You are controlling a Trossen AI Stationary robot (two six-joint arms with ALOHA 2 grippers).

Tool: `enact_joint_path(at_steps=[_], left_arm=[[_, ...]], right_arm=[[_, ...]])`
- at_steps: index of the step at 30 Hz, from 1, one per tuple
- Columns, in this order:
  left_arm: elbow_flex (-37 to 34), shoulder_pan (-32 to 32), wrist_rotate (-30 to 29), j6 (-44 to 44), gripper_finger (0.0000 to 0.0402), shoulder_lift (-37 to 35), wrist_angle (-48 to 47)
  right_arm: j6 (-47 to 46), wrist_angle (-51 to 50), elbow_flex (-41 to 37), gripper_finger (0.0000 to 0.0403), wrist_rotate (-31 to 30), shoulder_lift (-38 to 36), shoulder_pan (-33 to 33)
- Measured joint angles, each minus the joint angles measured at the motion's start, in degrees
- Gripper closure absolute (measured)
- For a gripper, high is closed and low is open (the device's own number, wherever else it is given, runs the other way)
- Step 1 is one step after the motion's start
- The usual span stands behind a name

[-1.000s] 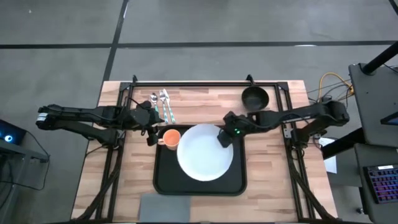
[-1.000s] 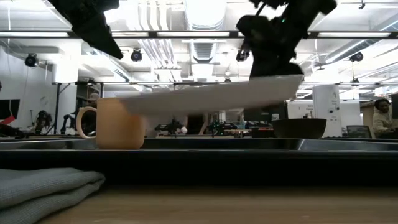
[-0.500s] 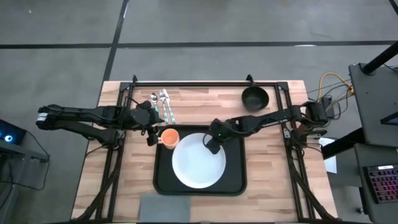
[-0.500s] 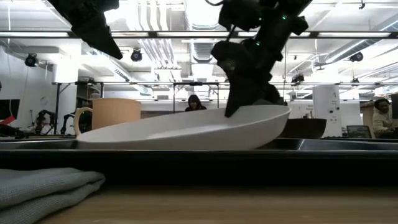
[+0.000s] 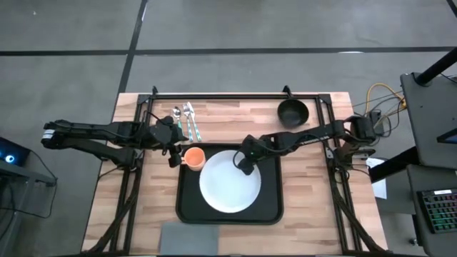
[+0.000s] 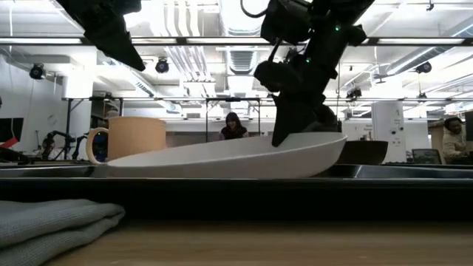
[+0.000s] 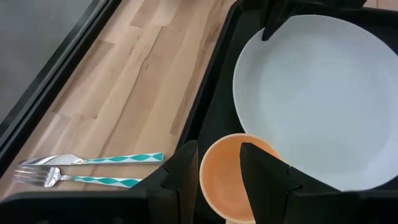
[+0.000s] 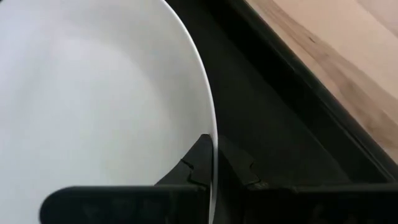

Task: Set up tray
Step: Put the white plate to the bottom right of the orange mug on the black serving tray, then put the black bowl on the white plate

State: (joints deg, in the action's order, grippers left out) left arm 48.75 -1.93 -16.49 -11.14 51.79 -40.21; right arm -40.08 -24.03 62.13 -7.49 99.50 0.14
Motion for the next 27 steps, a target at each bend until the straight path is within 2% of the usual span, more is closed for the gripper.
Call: enact_joint_path(at_steps=[7,17,20,23,27], left_arm=[[0.0,-0.02,0.05,-0.14,0.03,0.0,-0.05],[0.0,-0.02,0.11,-0.14,0.03,0.0,-0.09],[0.0,-0.02,0.11,-0.14,0.03,0.0,-0.09],[0.0,-0.02,0.13,-0.18,0.03,0.0,-0.43],[0.0,-0.02,0.15,-0.99,0.03,0.0,-1.51]], right_arm=[[1.61,0.53,-0.31,0.0384,-0.66,0.0,-1.14],[3.67,0.6,-0.31,0.03,-2.53,0.0,-1.38],[4.34,0.27,-0.33,0.0285,-6.93,-1.35,-1.44],[3.43,-1.82,-0.33,0.0275,-14.94,-5.14,-1.42],[-1.3,-10.62,-0.33,0.026,-24.16,-10.34,-1.83]])
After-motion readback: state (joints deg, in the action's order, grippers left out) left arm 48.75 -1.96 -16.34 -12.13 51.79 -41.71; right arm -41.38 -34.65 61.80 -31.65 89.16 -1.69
